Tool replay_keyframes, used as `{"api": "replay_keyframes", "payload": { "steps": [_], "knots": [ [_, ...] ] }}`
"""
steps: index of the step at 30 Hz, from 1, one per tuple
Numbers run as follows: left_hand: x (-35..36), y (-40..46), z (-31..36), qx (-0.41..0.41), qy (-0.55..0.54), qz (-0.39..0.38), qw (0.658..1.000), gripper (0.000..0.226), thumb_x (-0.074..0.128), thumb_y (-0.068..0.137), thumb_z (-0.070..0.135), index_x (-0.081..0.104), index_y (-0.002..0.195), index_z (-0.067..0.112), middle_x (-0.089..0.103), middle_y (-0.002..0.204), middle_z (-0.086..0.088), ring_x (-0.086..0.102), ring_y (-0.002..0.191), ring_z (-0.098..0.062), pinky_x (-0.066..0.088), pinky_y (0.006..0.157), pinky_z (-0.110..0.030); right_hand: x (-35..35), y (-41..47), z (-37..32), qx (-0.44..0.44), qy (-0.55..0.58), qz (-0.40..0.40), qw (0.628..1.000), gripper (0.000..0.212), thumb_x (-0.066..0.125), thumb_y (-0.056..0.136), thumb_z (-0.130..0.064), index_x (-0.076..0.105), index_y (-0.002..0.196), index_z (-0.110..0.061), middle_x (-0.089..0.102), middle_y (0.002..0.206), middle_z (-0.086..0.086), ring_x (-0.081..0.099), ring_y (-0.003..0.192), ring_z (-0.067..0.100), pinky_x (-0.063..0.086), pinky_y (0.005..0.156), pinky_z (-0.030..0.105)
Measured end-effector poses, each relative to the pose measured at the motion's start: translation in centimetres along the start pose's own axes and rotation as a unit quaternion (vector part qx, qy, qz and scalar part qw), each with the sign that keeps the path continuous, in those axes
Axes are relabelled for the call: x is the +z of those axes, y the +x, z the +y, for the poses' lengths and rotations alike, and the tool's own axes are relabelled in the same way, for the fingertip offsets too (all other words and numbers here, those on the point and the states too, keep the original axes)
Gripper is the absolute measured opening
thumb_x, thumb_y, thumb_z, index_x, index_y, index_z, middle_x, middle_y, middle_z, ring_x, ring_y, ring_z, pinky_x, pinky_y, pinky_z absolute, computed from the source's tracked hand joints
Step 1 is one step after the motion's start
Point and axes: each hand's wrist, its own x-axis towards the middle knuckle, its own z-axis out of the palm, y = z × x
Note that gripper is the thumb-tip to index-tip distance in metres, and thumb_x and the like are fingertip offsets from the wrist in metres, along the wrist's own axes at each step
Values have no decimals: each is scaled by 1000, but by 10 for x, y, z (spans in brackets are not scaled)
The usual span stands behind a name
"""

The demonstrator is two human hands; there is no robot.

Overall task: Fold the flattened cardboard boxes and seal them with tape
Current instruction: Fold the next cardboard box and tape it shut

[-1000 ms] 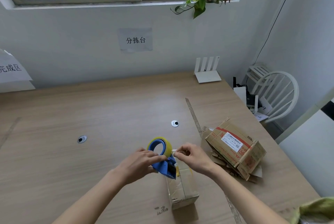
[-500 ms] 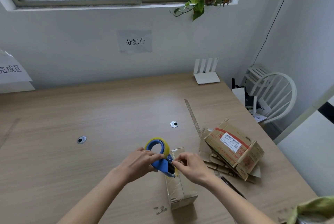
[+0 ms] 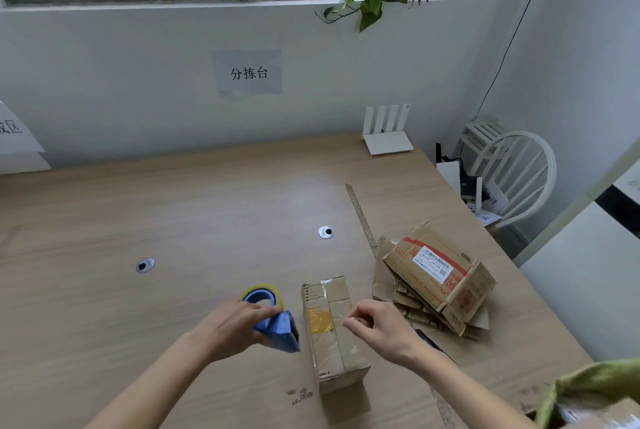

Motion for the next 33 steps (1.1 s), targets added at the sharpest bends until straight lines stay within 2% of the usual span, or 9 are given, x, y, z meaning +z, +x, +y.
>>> {"api": "replay_keyframes", "payload": {
  "steps": [4,8,12,15,17,19,25,30,33],
  "knots": [
    [12,-12,6,-2,-61,-29,998,55,48,96,50,31,148,45,57,127,8,54,105,-19,40,86,-31,2,-5,16,71,59,-58,994,24,67,93,-43,75,89,-21,63,75,-9,51,65,-2,41,62,15],
    [30,-16,11,-13,-184,-46,982,55,46,93,53,31,146,47,52,134,16,52,111,-5,40,91,-23,9,-8,28,134,136,-57,980,20,68,95,-37,77,96,-20,61,72,-8,53,59,0,43,57,15],
    [39,-14,22,-37,-215,-42,975,52,46,91,60,38,142,49,60,122,18,55,101,-2,46,86,-26,14,-8,46,225,196,-66,952,20,76,90,-34,78,99,-16,60,64,-6,53,59,9,39,52,21],
    [47,-13,31,-50,-223,-27,973,42,46,87,68,46,128,57,65,110,23,57,90,1,49,80,-26,11,-10,57,263,221,-77,936,22,82,85,-32,80,96,-13,57,60,-3,49,57,11,36,51,21],
    [52,-12,39,-62,-228,-14,972,39,48,84,74,50,120,59,66,105,24,58,87,1,48,77,-23,11,-13,61,277,228,-86,930,22,83,83,-31,82,93,-11,54,59,-1,45,54,11,33,50,21],
    [56,-10,47,-71,-228,-5,971,46,49,82,77,54,122,56,67,101,25,58,83,1,47,72,-21,10,-15,66,284,223,-92,928,23,85,81,-32,83,90,-11,54,60,-1,44,53,11,32,50,21],
    [61,-12,59,-83,-179,-6,980,54,45,80,80,54,126,55,56,78,30,51,67,6,39,66,-15,11,-24,87,262,174,-98,944,26,90,71,-46,84,79,-21,67,63,-5,52,59,9,41,56,22],
    [70,-11,63,-92,-143,-15,985,61,40,80,84,53,129,51,61,86,21,50,67,0,39,65,-17,17,-28,101,256,178,-71,948,40,91,67,-50,79,77,-14,75,72,-1,65,68,4,47,66,23],
    [76,-14,64,-97,-147,-8,984,69,31,77,90,53,129,50,65,90,20,52,71,-2,39,65,-16,19,-25,107,251,177,-67,949,37,89,70,-51,78,80,-16,76,77,-2,62,68,6,46,65,25]
  ]
}}
